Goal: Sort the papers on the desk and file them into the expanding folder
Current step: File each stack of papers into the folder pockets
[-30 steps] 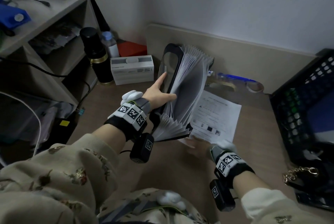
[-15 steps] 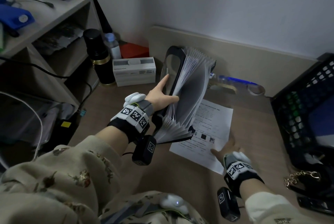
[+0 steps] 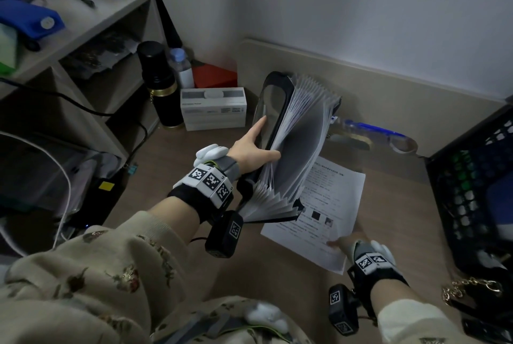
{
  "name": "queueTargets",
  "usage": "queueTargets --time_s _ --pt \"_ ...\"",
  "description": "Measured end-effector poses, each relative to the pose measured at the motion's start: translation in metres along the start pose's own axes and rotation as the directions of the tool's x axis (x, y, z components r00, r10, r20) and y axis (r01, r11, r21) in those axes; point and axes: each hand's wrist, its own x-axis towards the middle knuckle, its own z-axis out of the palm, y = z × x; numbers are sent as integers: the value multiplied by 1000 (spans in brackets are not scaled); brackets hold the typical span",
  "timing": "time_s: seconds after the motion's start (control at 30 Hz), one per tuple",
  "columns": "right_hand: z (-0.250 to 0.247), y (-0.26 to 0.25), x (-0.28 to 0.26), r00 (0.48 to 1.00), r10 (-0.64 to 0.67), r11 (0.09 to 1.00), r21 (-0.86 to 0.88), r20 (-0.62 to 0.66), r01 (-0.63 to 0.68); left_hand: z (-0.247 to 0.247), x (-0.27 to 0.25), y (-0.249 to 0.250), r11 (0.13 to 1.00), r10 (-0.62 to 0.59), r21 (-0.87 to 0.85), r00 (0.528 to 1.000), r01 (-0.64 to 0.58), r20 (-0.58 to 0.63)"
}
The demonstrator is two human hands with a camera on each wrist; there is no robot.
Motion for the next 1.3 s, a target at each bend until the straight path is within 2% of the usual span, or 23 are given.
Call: queueTargets --time_s 0.1,0.17,0.3,0.4,0.47,0.57,0.63,0.83,1.0,1.17,1.3 --pt "-1 3 -2 999 -4 997 80 37 1 0 0 1 1000 -1 1 1000 1 2" --pt "1 6 2 998 -55 982 182 36 48 0 -1 1 1000 3 4 1000 -3 3" --pt "5 6 -4 991 -89 906 422 98 40 1 0 1 1000 -4 6 1000 4 -6" --pt "9 8 -14 970 -127 872 489 205 11 4 -3 3 1000 -2 12 1000 2 -5" --pt "12 7 -19 969 -141 858 513 201 19 8 -2 3 1000 -3 12 1000 3 -2" --pt "6 3 -29 978 -201 867 473 48 155 11 -2 2 1000 3 11 1000 -3 -3" --pt "-5 0 -38 962 -261 874 404 -84 272 12 -3 3 1000 14 11 1000 -14 -10" --pt "-28 -15 -53 905 -342 859 307 -251 410 11 0 1 999 43 7 998 -43 -41" --pt "-49 -25 -74 830 -386 814 275 -403 512 9 0 1 998 48 29 998 -47 -49" --pt "-68 -36 -104 770 -366 816 218 -522 536 8 1 -1 999 41 17 995 -40 -86" --pt "-93 -42 -133 663 -307 841 131 -683 525 7 1 -1 999 32 -1 994 -32 -101"
